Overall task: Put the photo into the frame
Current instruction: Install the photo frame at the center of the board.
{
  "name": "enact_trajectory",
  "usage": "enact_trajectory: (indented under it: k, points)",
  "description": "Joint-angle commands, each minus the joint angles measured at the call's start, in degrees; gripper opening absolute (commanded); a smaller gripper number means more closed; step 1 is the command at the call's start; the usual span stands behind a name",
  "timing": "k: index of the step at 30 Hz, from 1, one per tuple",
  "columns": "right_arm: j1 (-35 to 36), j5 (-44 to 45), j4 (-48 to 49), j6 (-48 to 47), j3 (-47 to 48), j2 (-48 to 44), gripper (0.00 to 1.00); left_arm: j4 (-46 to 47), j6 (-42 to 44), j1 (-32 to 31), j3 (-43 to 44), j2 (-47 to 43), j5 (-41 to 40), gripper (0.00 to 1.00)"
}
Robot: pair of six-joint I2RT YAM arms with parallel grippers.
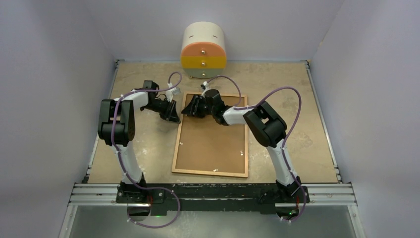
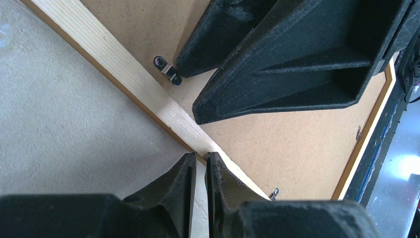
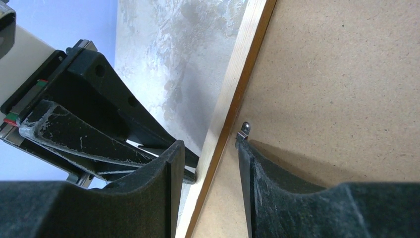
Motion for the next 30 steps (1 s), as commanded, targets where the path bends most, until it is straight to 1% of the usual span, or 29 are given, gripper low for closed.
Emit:
enact_trajectory:
  k: [1, 5, 9, 12, 16, 19, 22, 26, 30]
  points:
    - [1.03, -0.89, -0.23, 2.01, 0.4, 1.21, 0.47, -0.14, 0.8, -0.13, -0.18, 0.92, 0.28, 0.17]
    - [1.63, -0.8, 1.6, 4.78, -0.27, 1.56, 0.47, 0.12, 0.74, -0.13, -0.21, 1.18, 0.61, 0.16]
    - [2.15, 0.0, 5.22, 9.9, -2.42, 2.27, 0.46, 0.14, 0.84, -0.16, -0.37, 0.95, 0.47, 0.16]
    - [2.16, 2.54, 6.28, 11.57, -3.41, 2.25, 0.47, -0.12, 1.1, -0.13, -0.29, 0.92, 0.35, 0.16]
    - [2.14, 5.22, 4.64, 10.39, -3.4, 1.69, 0.47, -0.47, 1.45, -0.14, -0.37, 0.75, 0.24, 0.16]
    - [2.03, 3.74, 3.05, 10.02, -2.97, 1.33, 0.47, -0.46, 1.59, -0.13, -0.38, 0.74, 0.2, 0.16]
    - [1.81, 4.1, 0.51, 7.51, -4.74, -2.26, 0.47, -0.73, 1.8, -0.13, -0.38, 0.67, 0.21, 0.16]
    - [1.78, 6.89, -4.12, 2.94, -7.86, -8.02, 0.48, -0.84, 2.12, -0.16, -0.38, 0.57, 0.15, 0.16]
    - [1.78, 7.77, -5.96, 0.73, -6.82, -7.56, 0.48, -0.59, 1.8, -0.13, -0.54, 0.49, 0.26, 0.16]
